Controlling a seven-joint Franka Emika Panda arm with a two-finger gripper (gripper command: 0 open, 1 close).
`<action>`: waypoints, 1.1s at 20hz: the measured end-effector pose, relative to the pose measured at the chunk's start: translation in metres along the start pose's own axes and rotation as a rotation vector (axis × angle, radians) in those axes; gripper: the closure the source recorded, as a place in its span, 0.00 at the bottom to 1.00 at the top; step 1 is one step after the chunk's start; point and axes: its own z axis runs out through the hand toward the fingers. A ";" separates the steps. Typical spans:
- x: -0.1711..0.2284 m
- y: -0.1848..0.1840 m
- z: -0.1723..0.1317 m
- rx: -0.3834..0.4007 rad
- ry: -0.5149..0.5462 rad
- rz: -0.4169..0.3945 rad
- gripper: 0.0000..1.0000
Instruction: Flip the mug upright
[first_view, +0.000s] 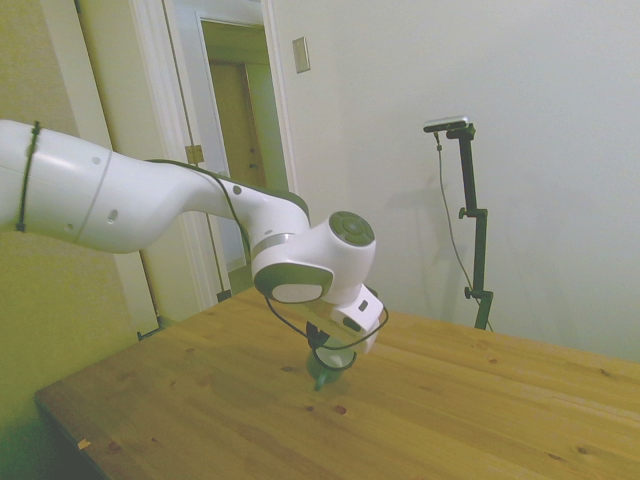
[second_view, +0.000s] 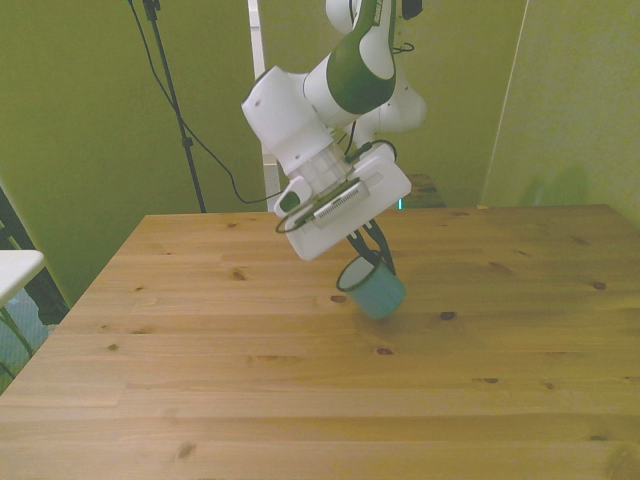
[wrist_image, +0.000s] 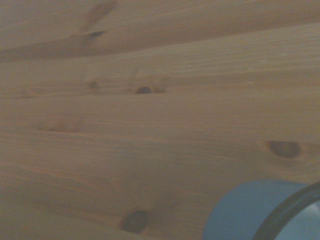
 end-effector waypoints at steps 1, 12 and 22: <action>-0.004 0.000 -0.011 -0.043 0.036 -0.001 1.00; -0.020 -0.012 -0.019 -0.453 0.253 0.009 1.00; 0.002 -0.005 0.010 -0.540 0.257 0.029 1.00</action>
